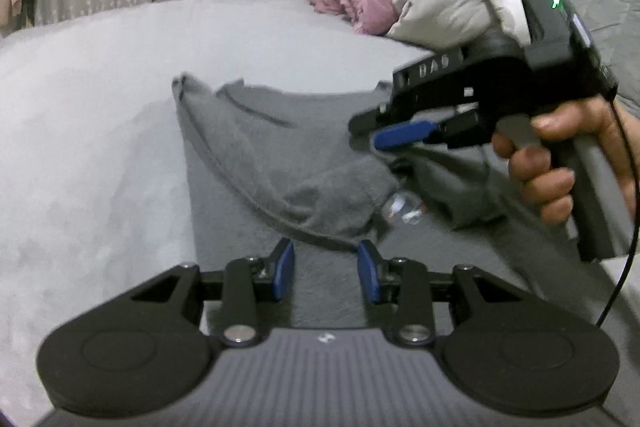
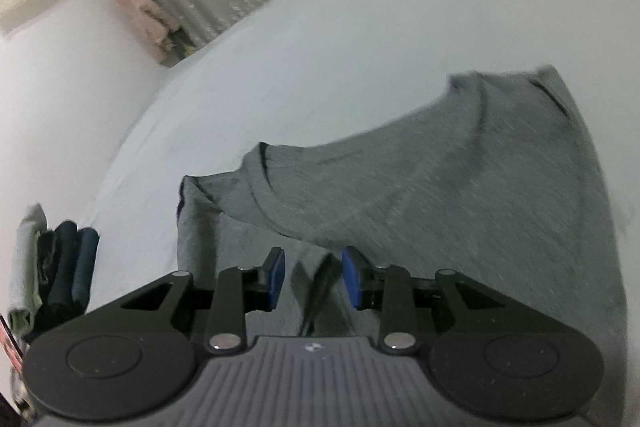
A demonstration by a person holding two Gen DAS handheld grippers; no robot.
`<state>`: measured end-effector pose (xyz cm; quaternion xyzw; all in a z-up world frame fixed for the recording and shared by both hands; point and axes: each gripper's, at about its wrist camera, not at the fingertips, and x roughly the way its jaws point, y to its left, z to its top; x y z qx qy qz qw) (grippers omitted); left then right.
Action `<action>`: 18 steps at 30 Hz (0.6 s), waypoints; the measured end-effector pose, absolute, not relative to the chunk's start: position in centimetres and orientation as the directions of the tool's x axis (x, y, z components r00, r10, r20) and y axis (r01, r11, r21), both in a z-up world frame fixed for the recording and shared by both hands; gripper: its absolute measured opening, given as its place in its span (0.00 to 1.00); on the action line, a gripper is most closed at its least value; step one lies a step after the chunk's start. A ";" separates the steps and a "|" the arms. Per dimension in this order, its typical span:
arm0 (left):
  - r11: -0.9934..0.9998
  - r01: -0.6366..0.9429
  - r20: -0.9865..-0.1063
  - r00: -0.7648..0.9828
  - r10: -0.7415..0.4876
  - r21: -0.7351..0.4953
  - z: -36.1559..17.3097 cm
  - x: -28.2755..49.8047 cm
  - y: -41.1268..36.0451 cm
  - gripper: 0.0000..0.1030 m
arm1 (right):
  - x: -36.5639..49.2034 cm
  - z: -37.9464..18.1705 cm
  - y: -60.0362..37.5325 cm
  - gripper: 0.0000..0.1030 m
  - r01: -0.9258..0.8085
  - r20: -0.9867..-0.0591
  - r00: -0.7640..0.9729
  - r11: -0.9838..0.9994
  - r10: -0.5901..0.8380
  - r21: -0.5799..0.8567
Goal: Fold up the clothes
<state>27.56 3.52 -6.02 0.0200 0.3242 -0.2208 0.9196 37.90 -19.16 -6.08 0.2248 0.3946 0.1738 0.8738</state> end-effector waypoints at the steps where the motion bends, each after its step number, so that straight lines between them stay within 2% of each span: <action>1: 0.899 0.426 -0.597 0.698 -0.396 -0.098 -6.2 27.4 3.5 0.39 | 37.9 -5.9 -18.9 0.11 -0.151 -0.601 0.629 0.836 0.493 0.528; 2: 0.898 0.431 -0.593 0.701 -0.396 -0.089 -6.3 27.3 3.5 0.39 | 37.8 -5.8 -18.7 0.07 -0.171 -0.590 0.628 0.830 0.507 0.531; 6: 0.894 0.441 -0.590 0.703 -0.397 -0.077 -6.3 27.2 3.3 0.40 | 36.2 -4.1 -18.7 0.03 -0.218 -0.533 0.669 0.822 0.518 0.526; 11: 0.891 0.440 -0.589 0.694 -0.414 -0.109 -6.3 27.4 3.8 0.41 | 34.4 -2.5 -19.8 0.02 -0.219 -0.487 0.731 0.841 0.478 0.495; 14: 0.891 0.440 -0.590 0.692 -0.416 -0.112 -6.3 27.5 3.8 0.42 | 34.4 -2.6 -20.5 0.02 -0.190 -0.500 0.735 0.847 0.458 0.497; 15: 0.891 0.441 -0.590 0.692 -0.416 -0.111 -6.3 27.4 3.8 0.42 | 34.6 -2.8 -20.7 0.09 -0.178 -0.510 0.728 0.845 0.458 0.504; 16: 0.890 0.441 -0.590 0.691 -0.417 -0.113 -6.3 27.5 3.8 0.43 | 34.8 -3.0 -20.8 0.21 -0.170 -0.520 0.721 0.844 0.458 0.508; 18: 0.889 0.443 -0.588 0.691 -0.420 -0.115 -6.4 27.5 3.8 0.44 | 35.4 -3.7 -20.7 0.38 -0.158 -0.538 0.706 0.844 0.460 0.513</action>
